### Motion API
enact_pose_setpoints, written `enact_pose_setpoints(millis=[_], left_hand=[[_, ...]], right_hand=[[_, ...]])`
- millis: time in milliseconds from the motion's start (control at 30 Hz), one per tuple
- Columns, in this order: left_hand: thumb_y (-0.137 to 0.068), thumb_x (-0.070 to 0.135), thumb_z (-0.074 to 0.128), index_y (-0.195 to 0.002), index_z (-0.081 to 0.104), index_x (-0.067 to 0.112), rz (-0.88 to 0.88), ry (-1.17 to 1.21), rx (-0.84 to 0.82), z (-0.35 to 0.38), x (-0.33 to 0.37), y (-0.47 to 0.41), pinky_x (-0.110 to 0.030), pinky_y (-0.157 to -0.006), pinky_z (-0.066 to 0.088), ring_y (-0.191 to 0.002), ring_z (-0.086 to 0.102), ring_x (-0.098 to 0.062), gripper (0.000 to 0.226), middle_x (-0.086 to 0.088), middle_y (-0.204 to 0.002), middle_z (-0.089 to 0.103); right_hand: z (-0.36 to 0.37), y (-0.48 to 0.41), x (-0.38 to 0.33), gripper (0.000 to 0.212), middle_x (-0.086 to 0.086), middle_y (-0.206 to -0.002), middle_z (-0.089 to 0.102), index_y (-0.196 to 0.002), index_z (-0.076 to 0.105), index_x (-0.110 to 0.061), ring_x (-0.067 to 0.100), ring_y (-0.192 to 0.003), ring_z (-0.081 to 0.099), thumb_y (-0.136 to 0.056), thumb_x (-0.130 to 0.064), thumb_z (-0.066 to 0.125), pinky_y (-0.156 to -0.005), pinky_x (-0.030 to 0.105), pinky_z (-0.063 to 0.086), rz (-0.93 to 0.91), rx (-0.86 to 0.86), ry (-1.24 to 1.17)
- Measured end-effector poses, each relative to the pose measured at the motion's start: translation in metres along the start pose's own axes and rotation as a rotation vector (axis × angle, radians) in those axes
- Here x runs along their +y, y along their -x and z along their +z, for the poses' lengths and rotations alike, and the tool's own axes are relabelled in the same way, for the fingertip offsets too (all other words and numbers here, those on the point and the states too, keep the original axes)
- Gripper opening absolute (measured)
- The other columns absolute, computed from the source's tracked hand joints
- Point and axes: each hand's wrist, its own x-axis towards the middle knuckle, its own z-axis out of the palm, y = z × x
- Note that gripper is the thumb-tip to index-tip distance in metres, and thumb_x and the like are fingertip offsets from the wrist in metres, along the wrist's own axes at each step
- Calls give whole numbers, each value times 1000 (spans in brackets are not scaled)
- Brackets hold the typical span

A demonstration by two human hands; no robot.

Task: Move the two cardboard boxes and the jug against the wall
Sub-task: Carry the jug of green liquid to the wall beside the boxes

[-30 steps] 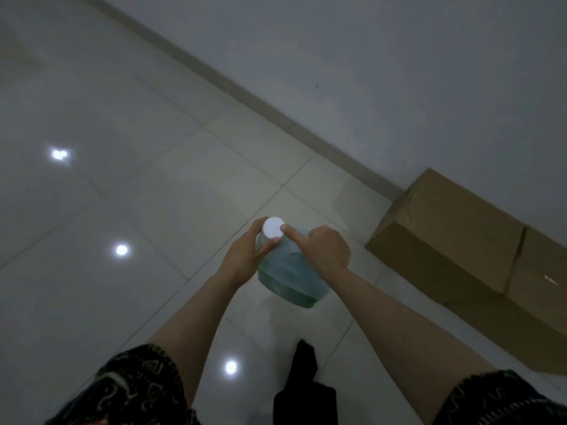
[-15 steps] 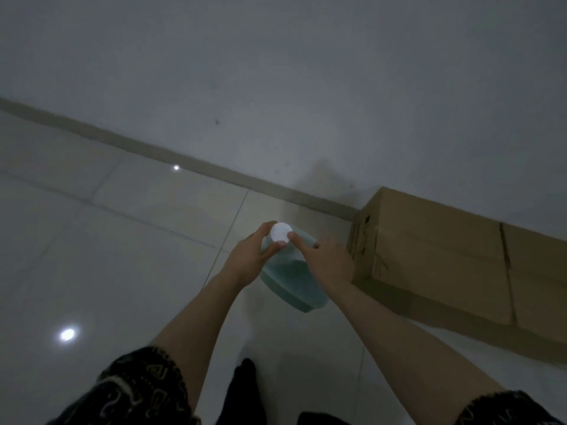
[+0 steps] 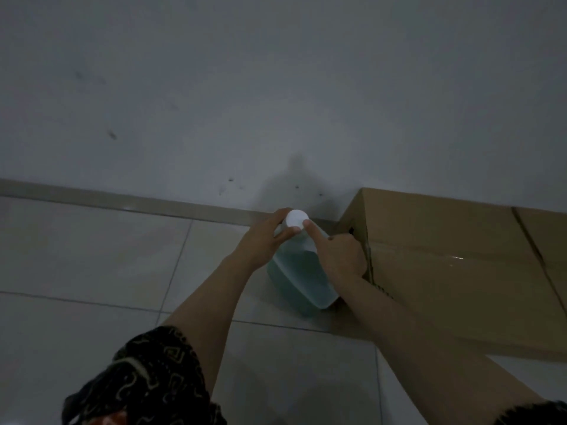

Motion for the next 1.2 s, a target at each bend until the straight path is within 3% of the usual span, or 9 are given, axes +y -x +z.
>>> enact_pose_setpoints(millis=[233, 400, 533, 633, 767, 900, 967, 1067, 1200], left_hand=[[-92, 38, 52, -135, 43, 22, 17, 3, -14, 33, -21, -46, -23, -88, 35, -123, 51, -24, 47, -8, -133, 56], [-91, 42, 50, -135, 43, 28, 54, -15, 52, 32, -25, -58, -23, -89, 33, -125, 50, -24, 47, -9, -134, 56], [-95, 34, 46, -139, 38, 27, 130, 108, 62, 39, -40, -45, -27, -99, 35, -126, 46, -17, 46, -1, -137, 50], [-93, 31, 53, -145, 28, 18, 160, 91, 91, 54, -55, -30, -35, -111, 30, -132, 37, -15, 59, -2, -148, 38], [-79, 58, 58, -147, 19, 24, 97, 98, 147, 83, -70, -13, -49, -107, 38, -134, 37, -25, 85, -7, -149, 32], [-89, 42, 54, -150, -1, 24, 13, 183, 188, 100, -67, -7, -38, -109, 30, -139, 27, -26, 84, -9, -156, 15], [-88, 46, 55, -150, -2, 28, 39, 220, 176, 100, -73, -12, -41, -112, 31, -141, 25, -24, 86, -5, -157, 14], [-77, 63, 56, -145, -4, 44, 26, 266, 89, 92, -78, -24, -51, -110, 35, -141, 27, -24, 93, 1, -158, 14], [-86, 46, 55, -146, -3, 42, 36, 318, -67, 82, -73, -58, -55, -112, 29, -145, 18, -25, 84, 3, -160, 8]], right_hand=[[18, -35, 23, 70, 1, -55, 53, -57, 54, -10, 15, -51, 51, -78, -76, 43, -43, 23, 30, 65, 22, -41], [27, -43, 22, 73, 4, -65, 61, -71, 65, -6, 16, -55, 53, -78, -76, 43, -44, 22, 29, 39, 37, -96], [30, -40, 24, 62, -2, -54, 44, -54, 43, -16, 11, -48, 41, -83, -70, 42, -46, 22, 27, -34, 47, -116], [23, -31, 31, 57, -1, -54, 40, -52, 34, -18, 12, -49, 39, -91, -58, 42, -49, 23, 28, -202, 20, -96], [15, -27, 41, 35, 3, -79, 47, -81, 47, -10, 20, -78, 48, -96, -42, 47, -69, 27, 35, -420, -40, 14], [11, -25, 44, 35, 10, -120, 58, -121, 53, -9, 21, -100, 54, -98, -35, 44, -85, 28, 41, -468, -172, -70], [12, -24, 43, 38, 12, -127, 58, -129, 51, -12, 28, -111, 56, -99, -35, 42, -92, 33, 43, -461, -151, -84], [17, -27, 42, 37, 14, -123, 61, -127, 53, -11, 31, -110, 57, -99, -33, 42, -90, 33, 44, -431, -91, -91], [25, -38, 44, 33, 14, -98, 65, -113, 56, -6, 28, -89, 61, -101, -31, 39, -70, 28, 45, -406, 93, -35]])
